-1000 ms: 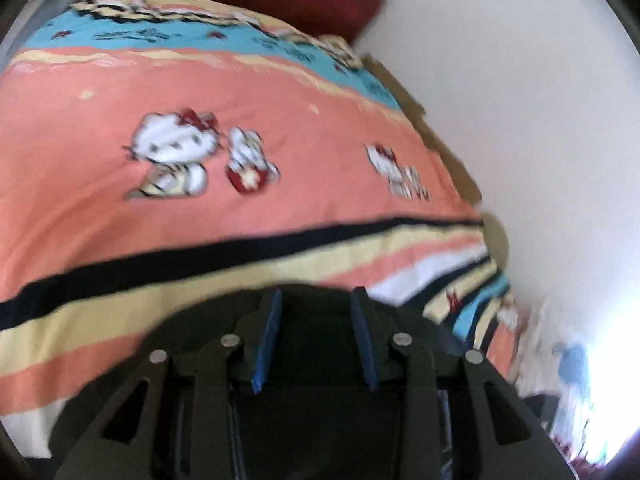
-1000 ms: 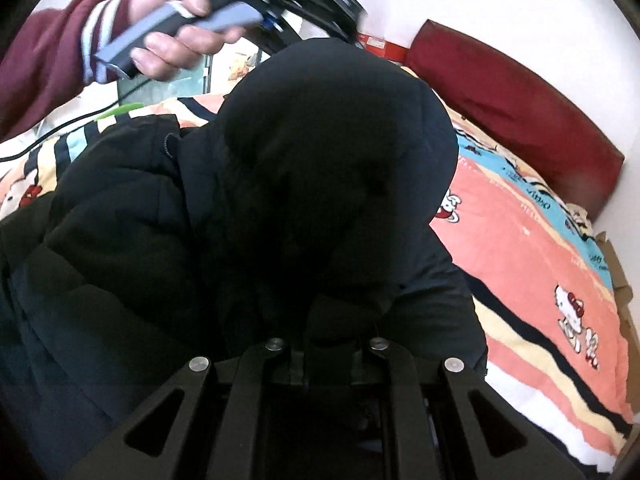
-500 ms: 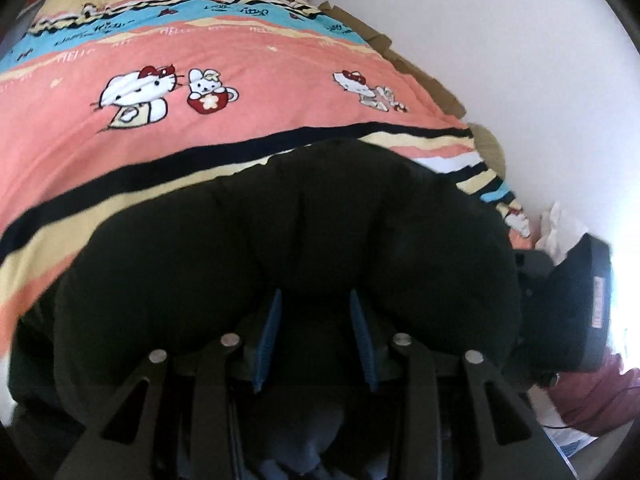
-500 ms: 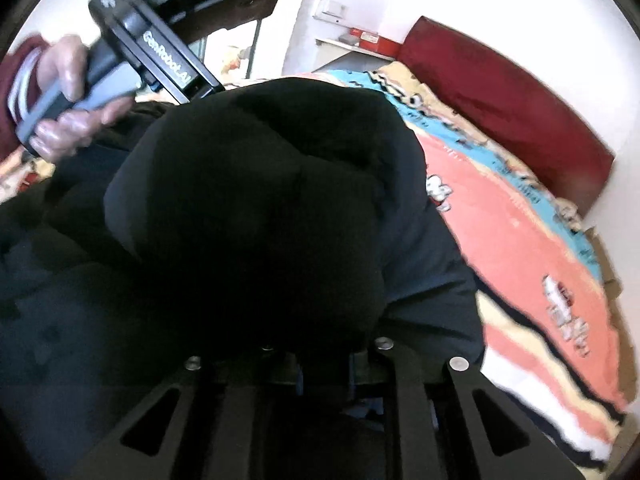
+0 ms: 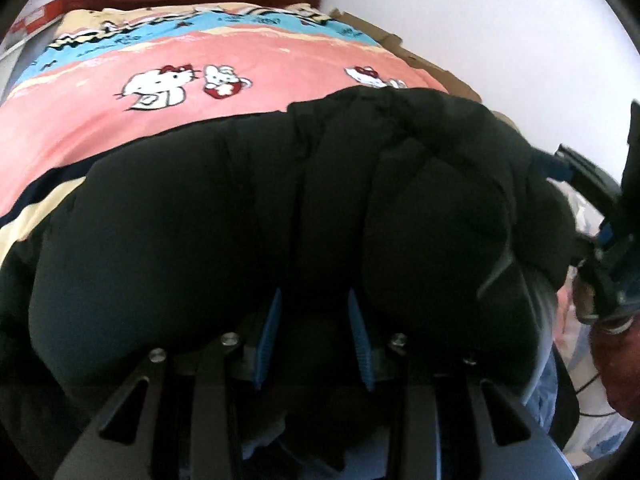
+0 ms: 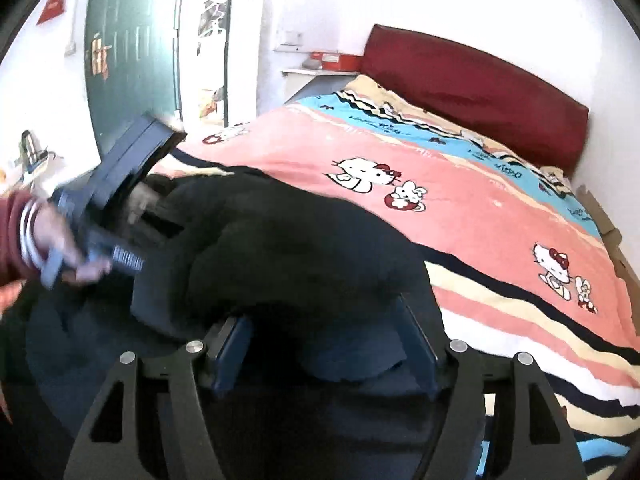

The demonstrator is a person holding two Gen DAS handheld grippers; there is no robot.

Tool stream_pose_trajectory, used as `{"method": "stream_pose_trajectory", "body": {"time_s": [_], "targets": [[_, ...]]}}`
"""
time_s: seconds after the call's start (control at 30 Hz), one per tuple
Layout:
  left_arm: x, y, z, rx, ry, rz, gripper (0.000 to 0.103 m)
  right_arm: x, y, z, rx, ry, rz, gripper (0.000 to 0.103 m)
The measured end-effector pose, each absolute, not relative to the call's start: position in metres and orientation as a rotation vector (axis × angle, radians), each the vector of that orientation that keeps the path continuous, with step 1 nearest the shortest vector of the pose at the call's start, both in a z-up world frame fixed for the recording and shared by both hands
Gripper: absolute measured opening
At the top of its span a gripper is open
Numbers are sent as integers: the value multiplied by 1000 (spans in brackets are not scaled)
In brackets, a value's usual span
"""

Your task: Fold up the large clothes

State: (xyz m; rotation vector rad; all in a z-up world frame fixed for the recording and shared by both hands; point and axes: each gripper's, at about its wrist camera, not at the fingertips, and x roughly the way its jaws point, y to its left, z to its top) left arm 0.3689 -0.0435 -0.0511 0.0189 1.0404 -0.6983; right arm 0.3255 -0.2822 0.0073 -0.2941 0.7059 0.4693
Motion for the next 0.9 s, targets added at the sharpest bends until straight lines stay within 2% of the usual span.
{"method": "stream_pose_trajectory", "body": {"time_s": [0.2, 0.33, 0.5, 0.6, 0.7, 0.8, 0.9], "targets": [[362, -43, -52, 45, 1016, -657, 31, 309, -296, 5, -335, 774, 447, 70], [362, -44, -50, 47, 1003, -632, 31, 303, -322, 22, -271, 750, 407, 71], [358, -43, -47, 28, 980, -595, 31, 331, -305, 48, -137, 666, 421, 85], [356, -42, -45, 36, 967, -574, 31, 360, -284, 28, -85, 731, 435, 85], [352, -39, -47, 48, 948, -541, 32, 376, -275, -17, -85, 873, 421, 85], [343, -38, -53, 54, 942, -527, 32, 366, -281, -60, -91, 991, 411, 85], [325, -45, -61, 128, 910, -511, 32, 350, -284, -77, -142, 1026, 412, 85]]}}
